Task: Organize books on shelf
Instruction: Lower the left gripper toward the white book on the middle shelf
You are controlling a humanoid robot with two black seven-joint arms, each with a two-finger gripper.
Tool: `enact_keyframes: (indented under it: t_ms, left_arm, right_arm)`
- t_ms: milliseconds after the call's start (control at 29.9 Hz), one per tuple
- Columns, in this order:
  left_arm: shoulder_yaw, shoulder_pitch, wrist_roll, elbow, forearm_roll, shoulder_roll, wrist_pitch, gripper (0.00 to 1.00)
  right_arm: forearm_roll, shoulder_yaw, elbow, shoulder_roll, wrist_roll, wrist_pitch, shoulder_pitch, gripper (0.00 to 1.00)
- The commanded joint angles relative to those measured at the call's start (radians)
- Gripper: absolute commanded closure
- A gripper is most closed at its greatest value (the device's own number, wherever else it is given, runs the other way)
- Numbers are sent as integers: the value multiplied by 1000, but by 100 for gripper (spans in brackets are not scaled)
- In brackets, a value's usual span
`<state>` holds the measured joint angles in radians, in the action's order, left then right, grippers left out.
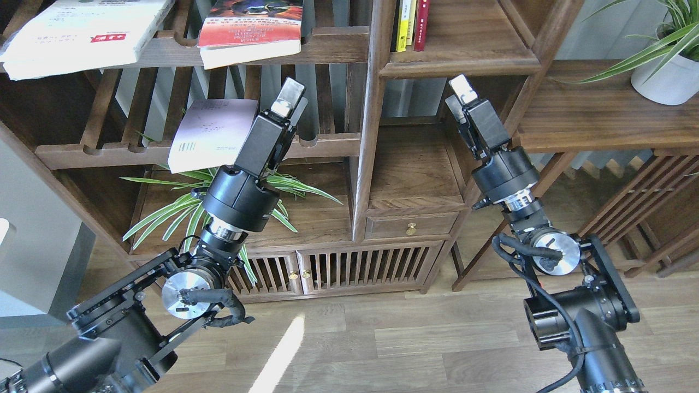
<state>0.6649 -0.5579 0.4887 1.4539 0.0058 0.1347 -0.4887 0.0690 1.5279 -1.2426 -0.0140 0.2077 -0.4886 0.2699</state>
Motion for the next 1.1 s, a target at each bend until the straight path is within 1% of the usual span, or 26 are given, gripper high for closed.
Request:
enact_keyframes:
  t_ms: [0,67,167,401,568,769,936,1070]
  left_arm:
    - [-2,1,0,-4,0,-10,0,3]
    - [-7,7,0,-3,0,-10,0,6]
    - [-11,12,0,-3,-1,-10,0,2]
    - [-5,19,0,-9,-7,-10,0,1]
    - [-1,73,0,3,-13,8,0,2]
    - [5,131,0,6,-96,39,0,2]
    - [2,133,0,8,-156,49,0,2]
    - [1,135,-2,8,-233,60,0,2]
  right_arm:
    - [0,0,0,0,1,0,0,0]
    - [0,0,0,0,1,0,0,0]
    - [0,0,2,0,-1,0,0,0]
    - [0,0,-1,-1,7,0,0,0]
    - [0,-3,-1,-30,9,0,34,0]
    - [0,-18,2,-109,7,0,60,0]
    - [-3,-25,2,-124,7,0,55,0]
    - [-6,-32,0,-109,-4,0,52,0]
